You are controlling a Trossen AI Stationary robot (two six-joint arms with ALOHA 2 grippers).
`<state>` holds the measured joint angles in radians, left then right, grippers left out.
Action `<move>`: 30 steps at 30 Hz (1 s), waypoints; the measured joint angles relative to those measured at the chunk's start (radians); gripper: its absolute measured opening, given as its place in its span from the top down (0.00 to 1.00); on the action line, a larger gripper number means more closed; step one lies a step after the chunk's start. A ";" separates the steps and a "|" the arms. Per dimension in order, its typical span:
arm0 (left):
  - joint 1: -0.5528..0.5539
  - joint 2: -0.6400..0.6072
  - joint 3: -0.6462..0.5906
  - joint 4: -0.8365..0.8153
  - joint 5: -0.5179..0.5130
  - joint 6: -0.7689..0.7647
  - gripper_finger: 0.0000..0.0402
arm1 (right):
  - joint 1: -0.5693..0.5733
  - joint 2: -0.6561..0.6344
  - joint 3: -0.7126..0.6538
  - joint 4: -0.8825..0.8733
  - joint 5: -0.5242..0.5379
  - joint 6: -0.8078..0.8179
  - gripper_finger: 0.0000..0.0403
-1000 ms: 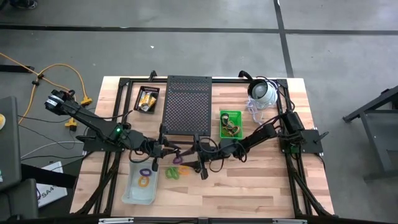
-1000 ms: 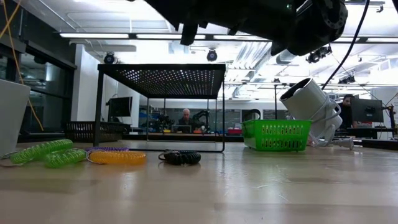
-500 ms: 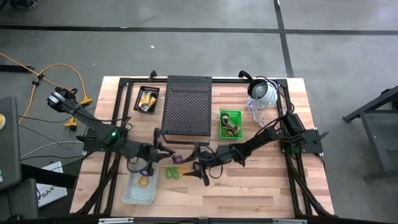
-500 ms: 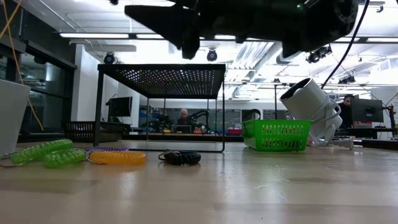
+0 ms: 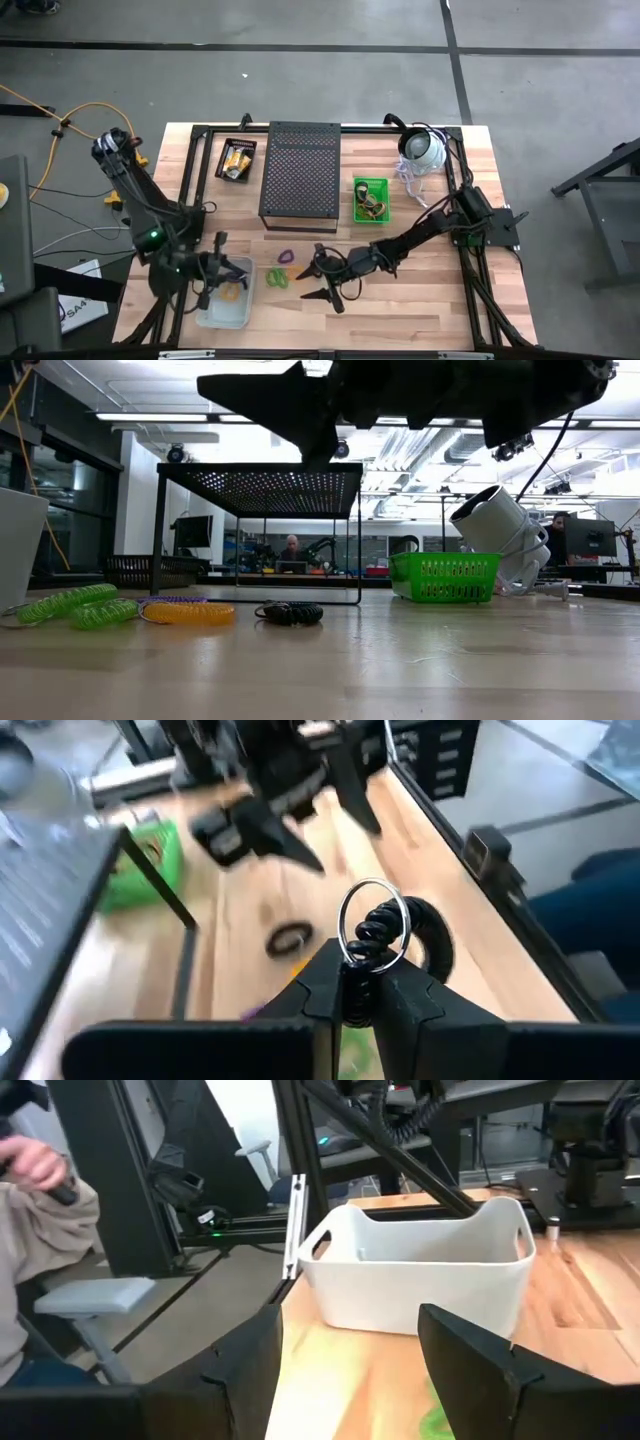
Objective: Pick & Place Office Desk Supplies
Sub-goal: Put the top black spring keychain into the gray bin
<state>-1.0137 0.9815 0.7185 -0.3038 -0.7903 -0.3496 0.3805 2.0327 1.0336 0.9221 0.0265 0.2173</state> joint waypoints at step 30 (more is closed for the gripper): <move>0.097 0.225 0.000 -0.315 0.375 -0.496 0.84 | 0.014 0.000 0.000 0.001 0.000 0.015 0.45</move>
<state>-0.9171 1.2068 0.7185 -0.6188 -0.4150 -0.8459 0.3946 2.0327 1.0336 0.9230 0.0262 0.2321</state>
